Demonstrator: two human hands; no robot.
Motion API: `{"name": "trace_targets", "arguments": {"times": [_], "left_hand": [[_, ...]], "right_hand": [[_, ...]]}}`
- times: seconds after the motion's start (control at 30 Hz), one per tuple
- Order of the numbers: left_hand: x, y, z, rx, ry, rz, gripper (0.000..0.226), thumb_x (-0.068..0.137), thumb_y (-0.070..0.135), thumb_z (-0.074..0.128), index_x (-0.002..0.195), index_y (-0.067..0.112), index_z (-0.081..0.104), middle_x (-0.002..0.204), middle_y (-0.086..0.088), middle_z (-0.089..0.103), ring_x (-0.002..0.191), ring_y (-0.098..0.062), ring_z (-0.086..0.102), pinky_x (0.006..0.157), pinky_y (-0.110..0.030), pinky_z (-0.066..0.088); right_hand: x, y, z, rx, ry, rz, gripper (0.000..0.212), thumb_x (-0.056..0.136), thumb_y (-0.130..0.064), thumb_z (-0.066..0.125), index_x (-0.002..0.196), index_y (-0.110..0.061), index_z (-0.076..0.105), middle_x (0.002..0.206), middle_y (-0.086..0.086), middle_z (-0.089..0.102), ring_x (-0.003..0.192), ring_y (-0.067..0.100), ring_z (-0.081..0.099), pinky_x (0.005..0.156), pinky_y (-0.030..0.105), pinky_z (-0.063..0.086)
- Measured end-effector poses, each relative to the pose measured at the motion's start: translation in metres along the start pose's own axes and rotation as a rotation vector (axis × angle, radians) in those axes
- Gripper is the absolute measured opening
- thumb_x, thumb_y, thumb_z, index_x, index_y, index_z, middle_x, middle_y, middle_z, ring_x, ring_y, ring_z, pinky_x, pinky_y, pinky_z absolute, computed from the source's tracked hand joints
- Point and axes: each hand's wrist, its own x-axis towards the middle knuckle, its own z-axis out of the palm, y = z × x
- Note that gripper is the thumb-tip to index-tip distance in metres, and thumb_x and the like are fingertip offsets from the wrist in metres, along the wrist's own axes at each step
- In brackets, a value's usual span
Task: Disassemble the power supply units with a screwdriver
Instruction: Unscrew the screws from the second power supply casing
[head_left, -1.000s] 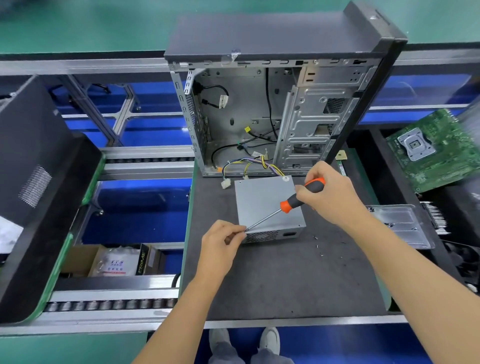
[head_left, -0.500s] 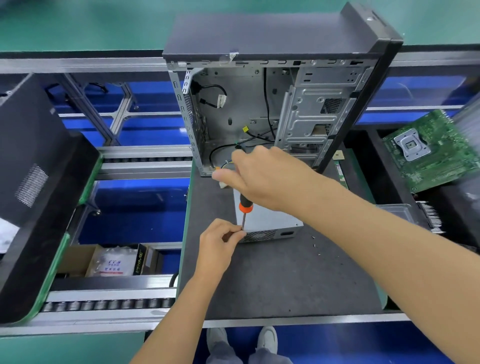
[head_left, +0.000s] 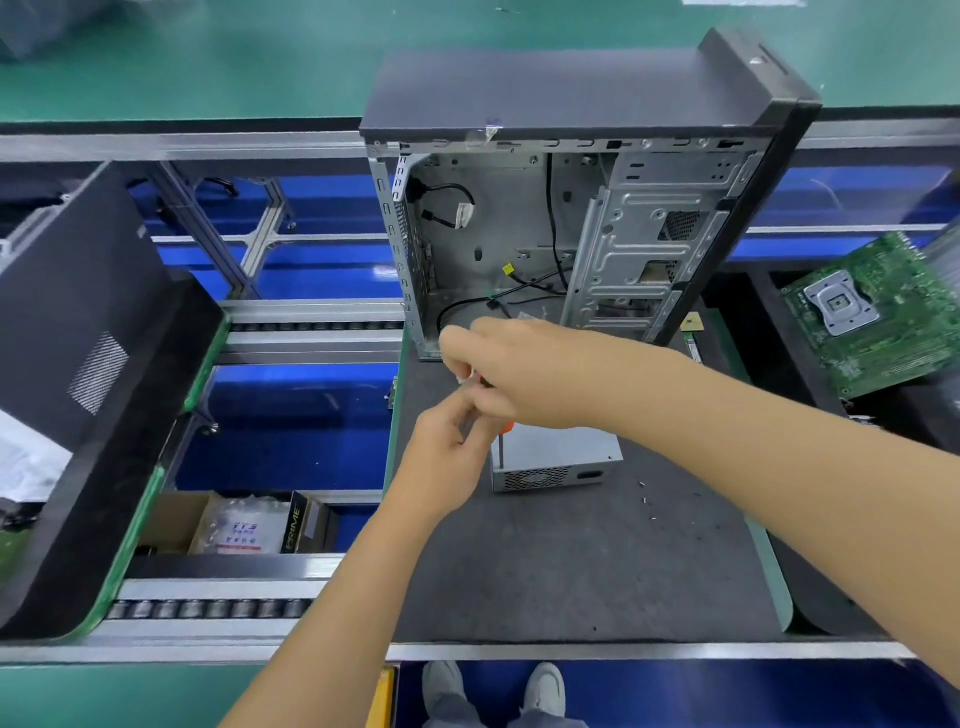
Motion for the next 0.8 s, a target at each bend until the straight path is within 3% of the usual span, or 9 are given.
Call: {"name": "trace_targets", "arguments": {"times": [0.13, 0.2, 0.33, 0.4, 0.5, 0.67, 0.8], "left_hand": [[0.002, 0.008, 0.004, -0.096, -0.015, -0.002, 0.02, 0.094, 0.01, 0.067, 0.099, 0.029, 0.063, 0.09, 0.016, 0.072, 0.085, 0.003, 0.067, 0.073, -0.013, 0.051], [0.004, 0.012, 0.009, -0.072, 0.015, -0.005, 0.026, 0.087, 0.01, 0.075, 0.098, 0.032, 0.064, 0.085, 0.022, 0.07, 0.078, 0.007, 0.063, 0.067, -0.008, 0.045], [0.011, 0.014, 0.019, 0.012, 0.097, 0.059, 0.044, 0.076, 0.014, 0.084, 0.081, 0.052, 0.062, 0.079, 0.024, 0.063, 0.072, 0.002, 0.057, 0.067, -0.009, 0.043], [0.013, 0.014, 0.022, 0.008, 0.153, 0.065, 0.045, 0.074, 0.015, 0.086, 0.084, 0.048, 0.058, 0.077, 0.025, 0.061, 0.069, 0.003, 0.055, 0.064, -0.008, 0.042], [0.016, 0.012, 0.023, -0.013, 0.164, 0.047, 0.045, 0.068, 0.011, 0.09, 0.084, 0.033, 0.054, 0.073, 0.02, 0.062, 0.065, 0.002, 0.053, 0.061, -0.012, 0.043], [0.014, 0.007, 0.004, -0.037, -0.007, -0.012, 0.03, 0.085, 0.009, 0.074, 0.106, 0.029, 0.067, 0.097, 0.006, 0.071, 0.096, -0.015, 0.066, 0.09, -0.031, 0.053], [0.016, 0.008, 0.004, -0.026, -0.014, -0.021, 0.025, 0.086, 0.005, 0.073, 0.095, 0.027, 0.067, 0.091, 0.01, 0.073, 0.092, -0.01, 0.068, 0.084, -0.021, 0.052]], "right_hand": [[-0.013, 0.007, -0.005, 0.089, -0.11, -0.014, 0.013, 0.095, -0.03, 0.049, 0.106, -0.027, 0.044, 0.099, -0.005, 0.045, 0.095, 0.02, 0.043, 0.082, 0.043, 0.044], [-0.018, 0.007, -0.008, 0.078, -0.113, 0.059, 0.029, 0.091, -0.05, 0.05, 0.104, -0.026, 0.042, 0.097, -0.006, 0.045, 0.098, 0.022, 0.042, 0.078, 0.042, 0.043], [-0.019, -0.002, -0.017, -0.246, 0.124, 0.259, 0.062, 0.079, -0.076, 0.022, 0.093, -0.017, 0.034, 0.072, 0.0, 0.03, 0.074, 0.03, 0.041, 0.061, 0.038, 0.033], [-0.017, -0.007, -0.021, -0.302, 0.108, 0.313, 0.06, 0.083, -0.072, 0.016, 0.085, -0.017, 0.038, 0.069, 0.001, 0.026, 0.071, 0.029, 0.038, 0.057, 0.035, 0.03], [-0.013, -0.006, -0.02, -0.304, 0.021, 0.29, 0.038, 0.101, -0.047, 0.033, 0.085, -0.013, 0.039, 0.071, 0.003, 0.027, 0.068, 0.026, 0.037, 0.048, 0.031, 0.02], [-0.013, 0.0, -0.025, -0.19, -0.096, 0.258, 0.028, 0.101, -0.043, 0.043, 0.101, -0.016, 0.038, 0.075, 0.001, 0.03, 0.058, 0.019, 0.036, 0.047, 0.032, 0.024], [-0.013, 0.007, -0.025, -0.19, -0.123, 0.179, 0.02, 0.096, -0.029, 0.055, 0.11, -0.02, 0.044, 0.078, 0.0, 0.038, 0.061, 0.023, 0.051, 0.047, 0.031, 0.031]]}}
